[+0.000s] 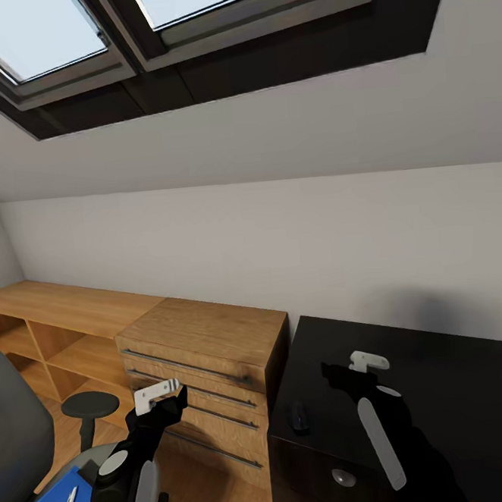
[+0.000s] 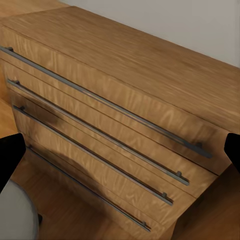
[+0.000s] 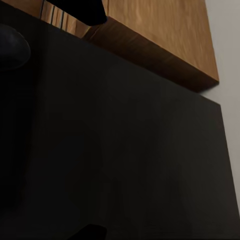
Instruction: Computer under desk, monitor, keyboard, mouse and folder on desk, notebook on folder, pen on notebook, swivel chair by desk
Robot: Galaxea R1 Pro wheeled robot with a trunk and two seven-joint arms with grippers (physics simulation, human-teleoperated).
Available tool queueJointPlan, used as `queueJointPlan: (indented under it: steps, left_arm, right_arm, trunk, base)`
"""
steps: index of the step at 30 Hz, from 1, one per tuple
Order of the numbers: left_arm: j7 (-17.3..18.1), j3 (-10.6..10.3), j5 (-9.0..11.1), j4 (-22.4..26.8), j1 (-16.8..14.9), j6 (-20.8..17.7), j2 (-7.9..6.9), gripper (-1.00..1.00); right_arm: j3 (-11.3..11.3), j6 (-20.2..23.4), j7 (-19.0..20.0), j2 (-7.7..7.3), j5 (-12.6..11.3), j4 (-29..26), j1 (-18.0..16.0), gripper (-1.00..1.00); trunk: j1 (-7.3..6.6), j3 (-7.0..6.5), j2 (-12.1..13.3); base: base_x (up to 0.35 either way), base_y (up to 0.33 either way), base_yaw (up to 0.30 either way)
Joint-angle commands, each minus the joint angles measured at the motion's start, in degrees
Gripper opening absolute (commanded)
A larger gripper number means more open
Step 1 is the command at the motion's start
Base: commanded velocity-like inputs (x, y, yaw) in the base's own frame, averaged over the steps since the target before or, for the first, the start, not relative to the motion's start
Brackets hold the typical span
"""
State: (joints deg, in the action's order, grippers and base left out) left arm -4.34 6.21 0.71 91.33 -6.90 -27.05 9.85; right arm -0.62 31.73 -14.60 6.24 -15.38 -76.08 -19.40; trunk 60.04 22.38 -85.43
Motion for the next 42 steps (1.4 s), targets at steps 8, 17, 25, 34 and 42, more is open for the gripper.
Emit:
queueJointPlan:
  steps: [8, 17, 25, 34, 42]
  left_arm:
    - [-0.14, -0.09, 0.09, 0.07, -0.04, -0.37, 0.01, 1.0]
    - [-0.14, -0.23, 0.09, 0.07, -0.04, -0.37, 0.05, 1.0]
    - [-0.14, -0.57, 0.09, 0.07, -0.04, -0.37, 0.08, 1.0]
    - [-0.14, -1.57, 0.09, 0.07, -0.04, -0.37, 0.04, 1.0]
    - [-0.14, -1.89, 0.07, 0.07, -0.04, -0.42, 0.0, 1.0]
  right_arm:
    - [-1.43, 0.17, -0.43, -0.01, -0.62, -0.12, -0.02, 1.0]
    - [-3.45, 0.17, -0.43, 0.03, -0.62, -0.06, -0.02, 1.0]
    - [-3.68, 0.17, -0.43, 0.25, -0.62, -0.04, -0.02, 1.0]
    - [-3.96, 0.23, -0.48, 0.28, -0.79, -0.33, -0.02, 1.0]
    - [-4.12, 0.23, -0.44, 0.22, -2.58, -0.89, -0.02, 1.0]
  trunk:
    - [0.0, 0.07, -0.04]
    - [0.0, 0.07, -0.04]
    - [0.0, 0.3, -0.04]
    - [0.0, 0.9, -0.04]
    - [0.0, 0.97, -0.04]
  base:
    - [0.0, 0.0, -0.084]
    - [0.0, 0.0, -0.245]
    - [0.0, 0.0, -0.225]
    - [0.0, 0.0, -0.026]
    - [0.0, 0.0, -0.001]
